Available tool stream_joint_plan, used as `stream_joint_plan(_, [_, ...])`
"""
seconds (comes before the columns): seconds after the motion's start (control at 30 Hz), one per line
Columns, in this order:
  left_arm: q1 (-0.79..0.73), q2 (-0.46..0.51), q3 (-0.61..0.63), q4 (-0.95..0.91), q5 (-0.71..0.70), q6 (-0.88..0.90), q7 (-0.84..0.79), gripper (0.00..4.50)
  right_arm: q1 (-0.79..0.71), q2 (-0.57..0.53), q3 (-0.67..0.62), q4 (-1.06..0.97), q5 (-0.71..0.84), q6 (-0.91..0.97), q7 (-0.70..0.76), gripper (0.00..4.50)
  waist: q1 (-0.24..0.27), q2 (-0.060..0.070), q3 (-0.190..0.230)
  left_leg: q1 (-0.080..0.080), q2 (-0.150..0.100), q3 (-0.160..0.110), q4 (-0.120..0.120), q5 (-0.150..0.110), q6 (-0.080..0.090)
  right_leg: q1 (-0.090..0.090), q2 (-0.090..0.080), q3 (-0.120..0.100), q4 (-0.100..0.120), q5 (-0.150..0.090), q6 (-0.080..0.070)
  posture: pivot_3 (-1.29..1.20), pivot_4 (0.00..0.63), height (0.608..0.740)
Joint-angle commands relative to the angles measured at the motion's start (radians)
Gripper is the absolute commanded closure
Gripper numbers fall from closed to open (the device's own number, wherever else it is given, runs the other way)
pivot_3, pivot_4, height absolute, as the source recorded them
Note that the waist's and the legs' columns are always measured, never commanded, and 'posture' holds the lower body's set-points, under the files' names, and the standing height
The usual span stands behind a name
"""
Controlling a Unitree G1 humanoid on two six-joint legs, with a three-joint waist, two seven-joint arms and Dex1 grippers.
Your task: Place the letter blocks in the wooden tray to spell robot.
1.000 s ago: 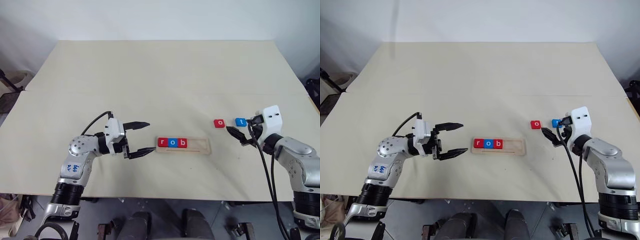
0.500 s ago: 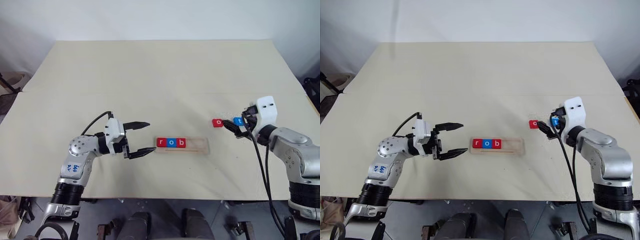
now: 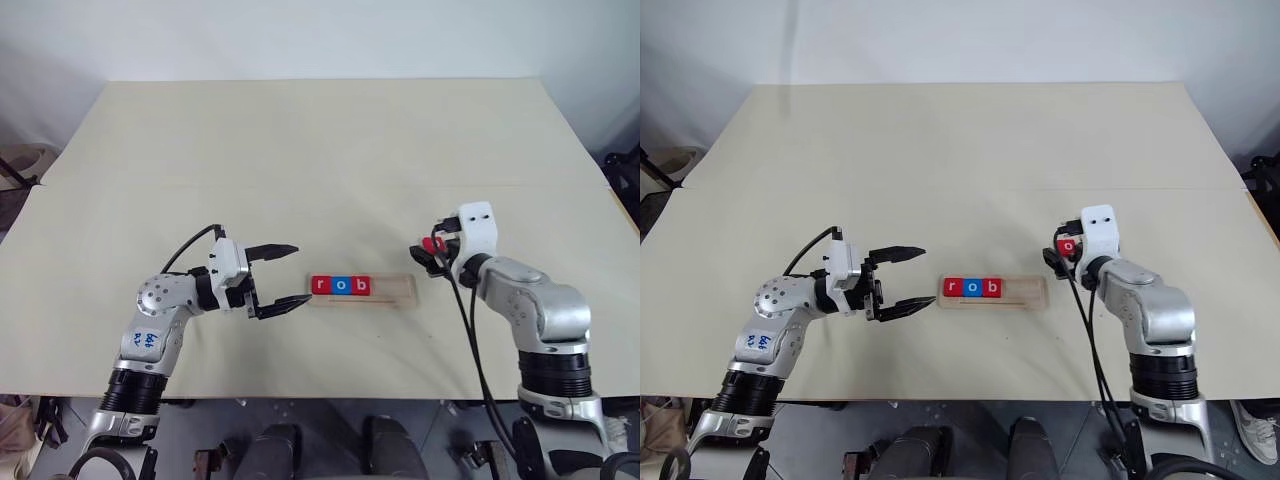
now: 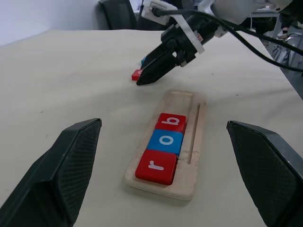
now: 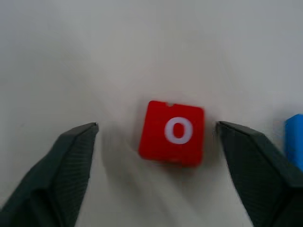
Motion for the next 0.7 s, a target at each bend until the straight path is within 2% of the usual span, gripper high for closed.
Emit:
stream_joint_plan(0.03, [0.009, 0.010, 0.015, -0.042, -0.005, -0.005, 0.010, 0.00, -0.003, 0.015, 0.001, -0.025, -0.016, -0.001, -0.023, 1.63, 0.000, 0.000, 0.000, 0.000, 0.000, 0.000, 0.000, 0.000, 0.000, 0.000, 0.000, 0.000, 0.000, 0.000, 0.000, 0.00, 0.150, 0.740])
stream_joint_plan(0.17, [0.015, 0.013, 0.015, -0.048, -0.007, -0.002, 0.014, 0.00, -0.006, 0.019, -0.007, -0.029, -0.023, -0.004, -0.032, 3.04, -0.001, 0.000, 0.000, 0.000, 0.000, 0.000, 0.000, 0.000, 0.000, 0.000, 0.000, 0.000, 0.000, 0.000, 0.000, 0.00, 0.150, 0.740])
stream_joint_plan(0.37, [0.014, 0.013, 0.012, -0.045, -0.009, -0.001, 0.011, 0.00, 0.016, -0.010, -0.055, -0.136, -0.002, 0.092, -0.028, 3.05, 0.000, 0.000, 0.000, 0.000, 0.000, 0.000, 0.000, 0.000, 0.000, 0.000, 0.000, 0.000, 0.000, 0.000, 0.000, 0.00, 0.150, 0.740])
stream_joint_plan(0.47, [0.014, 0.011, 0.008, -0.043, -0.010, 0.000, 0.006, 0.00, 0.083, -0.005, -0.101, -0.279, 0.026, 0.205, -0.032, 3.05, 0.003, 0.000, 0.000, 0.000, 0.000, 0.000, -0.001, 0.000, 0.000, 0.000, 0.000, 0.000, 0.000, 0.000, 0.000, 0.00, 0.150, 0.740])
stream_joint_plan(0.7, [0.011, 0.003, -0.008, -0.032, -0.018, 0.013, -0.020, 0.00, 0.262, 0.106, -0.178, -0.573, 0.043, 0.405, -0.074, 3.05, 0.001, 0.000, 0.000, -0.001, 0.000, -0.001, 0.000, 0.000, 0.000, -0.001, 0.000, 0.000, 0.000, 0.000, 0.000, 0.00, 0.150, 0.740])
